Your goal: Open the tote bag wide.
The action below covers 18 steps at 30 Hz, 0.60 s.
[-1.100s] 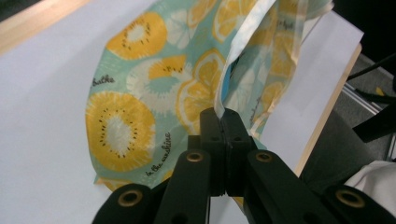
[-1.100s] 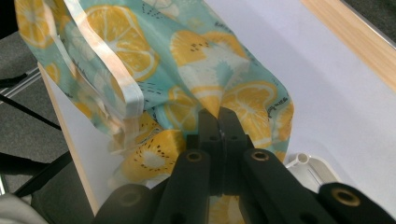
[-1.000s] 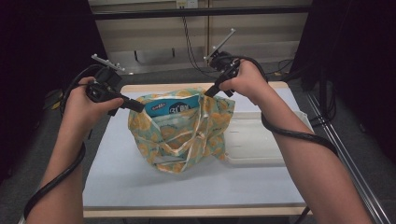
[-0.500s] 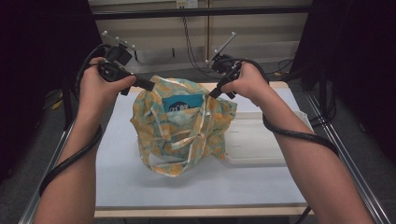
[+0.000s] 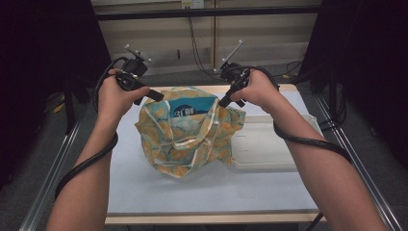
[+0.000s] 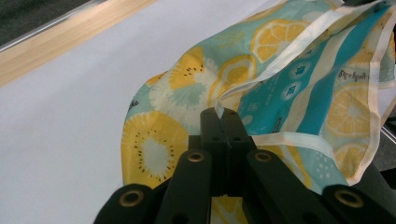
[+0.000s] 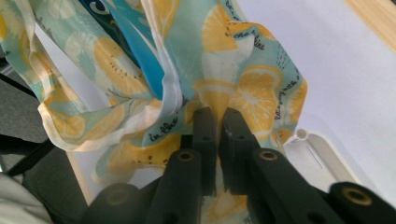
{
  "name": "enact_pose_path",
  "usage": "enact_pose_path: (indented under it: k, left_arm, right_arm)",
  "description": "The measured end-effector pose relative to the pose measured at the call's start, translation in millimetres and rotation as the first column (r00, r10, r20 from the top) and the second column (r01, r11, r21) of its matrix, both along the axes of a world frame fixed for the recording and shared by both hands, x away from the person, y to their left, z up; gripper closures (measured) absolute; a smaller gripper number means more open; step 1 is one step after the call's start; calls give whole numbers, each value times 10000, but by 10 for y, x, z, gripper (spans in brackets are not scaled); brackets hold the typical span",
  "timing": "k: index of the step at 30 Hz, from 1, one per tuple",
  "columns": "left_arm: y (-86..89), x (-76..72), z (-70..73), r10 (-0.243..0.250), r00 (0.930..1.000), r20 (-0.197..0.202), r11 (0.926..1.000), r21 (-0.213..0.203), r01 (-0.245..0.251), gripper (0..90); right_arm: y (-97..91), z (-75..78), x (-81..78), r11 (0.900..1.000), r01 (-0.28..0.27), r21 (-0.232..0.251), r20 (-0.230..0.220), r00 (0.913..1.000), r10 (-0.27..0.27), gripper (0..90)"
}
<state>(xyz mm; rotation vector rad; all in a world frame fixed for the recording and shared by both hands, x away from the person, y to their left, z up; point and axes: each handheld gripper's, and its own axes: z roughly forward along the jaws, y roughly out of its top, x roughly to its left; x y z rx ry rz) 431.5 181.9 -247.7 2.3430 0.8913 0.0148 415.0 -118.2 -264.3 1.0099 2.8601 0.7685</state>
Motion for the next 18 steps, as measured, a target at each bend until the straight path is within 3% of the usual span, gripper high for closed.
enact_pose_path:
  k: [7, 11, 15, 18]
  left_arm:
    - [-12, 1, -65, 193, 9996, -213, 9998, -33, -193, 900]
    - [-15, 6, -98, 239, 9994, -256, 9997, -46, -240, 900]
    - [-23, 10, -109, 112, 9997, -202, 9999, 77, -110, 900]
    - [-28, 5, -107, 78, 9998, -207, 9999, 106, -76, 900]
  right_arm:
    - [-37, 101, -87, 10000, -46, -21, 164, 9999, 46, 664]
    - [-36, 146, -153, 9991, -415, 53, 323, 9986, 413, 589]
    - [-3, 170, -191, 9982, -553, 249, 426, 9976, 542, 464]
    - [33, 180, -193, 9976, -626, 299, 596, 9964, 607, 430]
